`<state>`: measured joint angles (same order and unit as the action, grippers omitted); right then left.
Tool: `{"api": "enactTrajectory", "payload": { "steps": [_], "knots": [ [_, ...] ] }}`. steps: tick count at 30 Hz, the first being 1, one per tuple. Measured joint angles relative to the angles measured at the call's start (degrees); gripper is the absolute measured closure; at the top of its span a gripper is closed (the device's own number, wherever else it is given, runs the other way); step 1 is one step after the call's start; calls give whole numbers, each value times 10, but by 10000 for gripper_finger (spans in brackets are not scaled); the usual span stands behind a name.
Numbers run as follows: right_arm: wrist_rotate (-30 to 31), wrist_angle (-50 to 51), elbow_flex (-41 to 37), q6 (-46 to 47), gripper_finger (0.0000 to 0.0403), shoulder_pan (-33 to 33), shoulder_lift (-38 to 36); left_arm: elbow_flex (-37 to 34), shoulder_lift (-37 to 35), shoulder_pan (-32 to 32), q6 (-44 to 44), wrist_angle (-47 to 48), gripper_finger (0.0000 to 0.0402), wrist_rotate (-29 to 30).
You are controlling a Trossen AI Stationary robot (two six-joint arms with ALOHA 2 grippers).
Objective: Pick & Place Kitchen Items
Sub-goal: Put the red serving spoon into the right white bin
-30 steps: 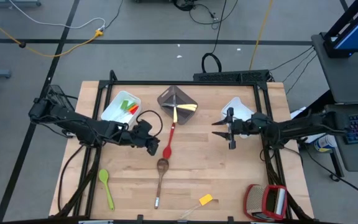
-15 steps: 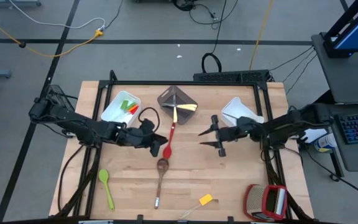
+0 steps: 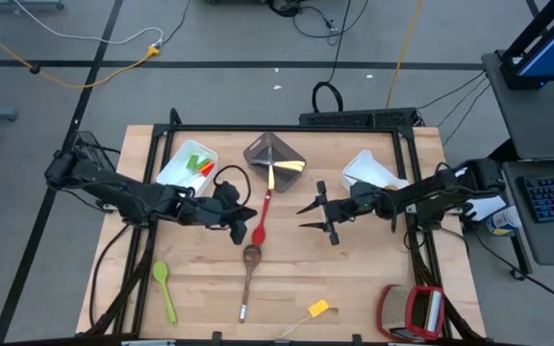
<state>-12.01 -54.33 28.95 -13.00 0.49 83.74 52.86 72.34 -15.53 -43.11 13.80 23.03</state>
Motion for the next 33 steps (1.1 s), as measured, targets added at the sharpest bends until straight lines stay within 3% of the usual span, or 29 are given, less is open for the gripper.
{"api": "enactTrajectory", "payload": {
  "steps": [6, 11, 27, 33],
  "knots": [
    [0, 10, 0, 0, 247, 0, 0, 2, 51, 3, 1, -28, 379, -1],
    [-20, 26, 0, 1, 247, 4, 0, 0, 91, 15, 24, -43, 376, -52],
    [-32, 73, 0, -2, 247, 17, 0, 0, 99, 64, 60, -16, 374, -55],
    [-31, 75, 0, -12, 247, 28, 0, 0, 109, 81, 76, 6, 331, -71]
  ]
}}
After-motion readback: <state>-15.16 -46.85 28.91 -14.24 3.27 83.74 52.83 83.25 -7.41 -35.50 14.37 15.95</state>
